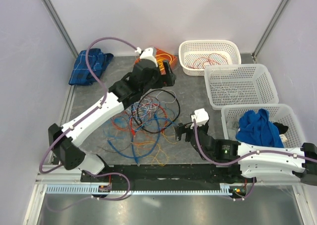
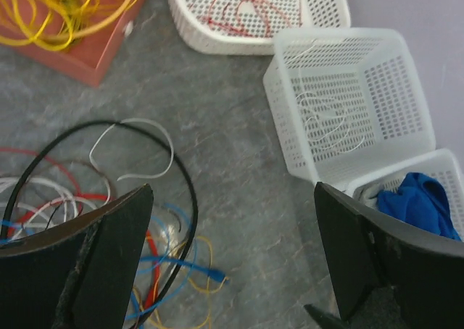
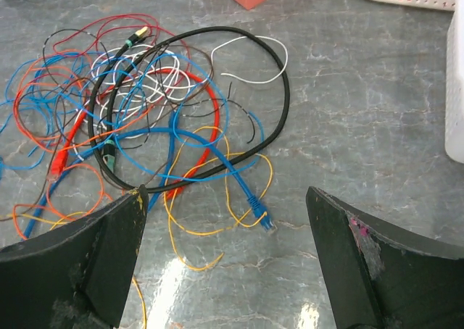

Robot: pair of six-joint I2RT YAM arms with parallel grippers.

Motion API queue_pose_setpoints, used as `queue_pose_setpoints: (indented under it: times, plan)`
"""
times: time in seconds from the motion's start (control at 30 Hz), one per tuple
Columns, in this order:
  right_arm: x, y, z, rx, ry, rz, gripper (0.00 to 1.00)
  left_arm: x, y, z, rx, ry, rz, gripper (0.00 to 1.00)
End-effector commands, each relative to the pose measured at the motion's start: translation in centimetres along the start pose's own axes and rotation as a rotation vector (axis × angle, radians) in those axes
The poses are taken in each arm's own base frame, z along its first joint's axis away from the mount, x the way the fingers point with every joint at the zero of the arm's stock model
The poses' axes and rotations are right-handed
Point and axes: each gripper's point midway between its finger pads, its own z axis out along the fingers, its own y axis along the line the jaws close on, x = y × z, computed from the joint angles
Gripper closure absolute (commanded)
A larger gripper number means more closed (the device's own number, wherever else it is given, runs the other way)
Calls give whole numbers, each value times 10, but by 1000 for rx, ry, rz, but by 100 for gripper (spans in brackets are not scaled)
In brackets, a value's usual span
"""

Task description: Untangle the cables

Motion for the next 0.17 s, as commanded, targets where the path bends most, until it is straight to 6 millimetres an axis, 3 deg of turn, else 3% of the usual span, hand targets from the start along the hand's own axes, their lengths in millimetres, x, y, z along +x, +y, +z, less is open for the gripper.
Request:
queue_pose_setpoints:
  times: [0.0,0.07,0.13]
  plan:
    - [-7,4,-5,-39,-17,76,2,47,2,-38,21,125,-93,0]
    - [-8,4,-6,-44,-19,81,2,74,7,-54,30,168,-66,0]
    - [-9,3,-8,-53,-23,90,2,87,12,-65,38,186,-58,0]
